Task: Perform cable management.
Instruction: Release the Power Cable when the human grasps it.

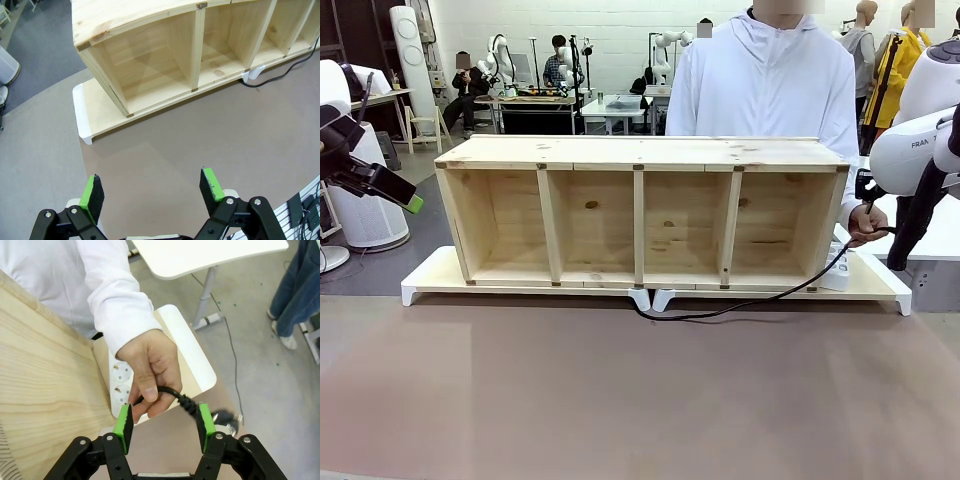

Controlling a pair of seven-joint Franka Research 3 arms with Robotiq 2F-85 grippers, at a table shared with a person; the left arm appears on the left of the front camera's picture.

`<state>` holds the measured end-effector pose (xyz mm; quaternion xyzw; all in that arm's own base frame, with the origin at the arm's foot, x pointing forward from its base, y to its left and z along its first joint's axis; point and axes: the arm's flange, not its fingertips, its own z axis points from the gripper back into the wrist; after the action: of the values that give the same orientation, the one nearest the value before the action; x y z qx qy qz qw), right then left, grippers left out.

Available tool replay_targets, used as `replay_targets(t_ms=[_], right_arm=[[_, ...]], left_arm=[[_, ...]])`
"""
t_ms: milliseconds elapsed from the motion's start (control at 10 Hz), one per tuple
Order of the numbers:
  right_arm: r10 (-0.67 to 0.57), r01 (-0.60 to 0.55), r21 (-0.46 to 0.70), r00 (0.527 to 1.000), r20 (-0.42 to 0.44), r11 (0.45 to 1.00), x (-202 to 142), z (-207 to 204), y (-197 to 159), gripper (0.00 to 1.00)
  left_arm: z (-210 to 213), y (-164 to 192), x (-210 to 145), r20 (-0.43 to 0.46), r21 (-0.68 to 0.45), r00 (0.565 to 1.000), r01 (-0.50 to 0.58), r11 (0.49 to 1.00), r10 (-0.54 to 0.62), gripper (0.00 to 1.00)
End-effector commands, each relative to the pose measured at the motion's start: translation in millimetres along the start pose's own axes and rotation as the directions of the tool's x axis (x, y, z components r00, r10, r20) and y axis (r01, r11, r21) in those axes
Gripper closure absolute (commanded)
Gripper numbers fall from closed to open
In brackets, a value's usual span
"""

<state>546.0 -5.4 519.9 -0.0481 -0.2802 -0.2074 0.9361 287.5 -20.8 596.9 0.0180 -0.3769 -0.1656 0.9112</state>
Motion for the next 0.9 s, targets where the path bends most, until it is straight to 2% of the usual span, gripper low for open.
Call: replay_targets(t_ms=[0,800], right_arm=[[-0.005,0.005,-0.003,1.0,-0.004,1.0,-0.4,-0.5,-0.4,0.11],[-0.005,0.005,-0.003,1.0,-0.004,1.0,-0.4,-0.5,-0.4,0.11]], left_arm=[[-1.8,1.2,1.5,0.009,0.006,1.0,0.001,1.0,-0.001,0.0],[-1.8,1.2,1.5,0.009,0.006,1.0,0.001,1.0,-0.001,0.0]])
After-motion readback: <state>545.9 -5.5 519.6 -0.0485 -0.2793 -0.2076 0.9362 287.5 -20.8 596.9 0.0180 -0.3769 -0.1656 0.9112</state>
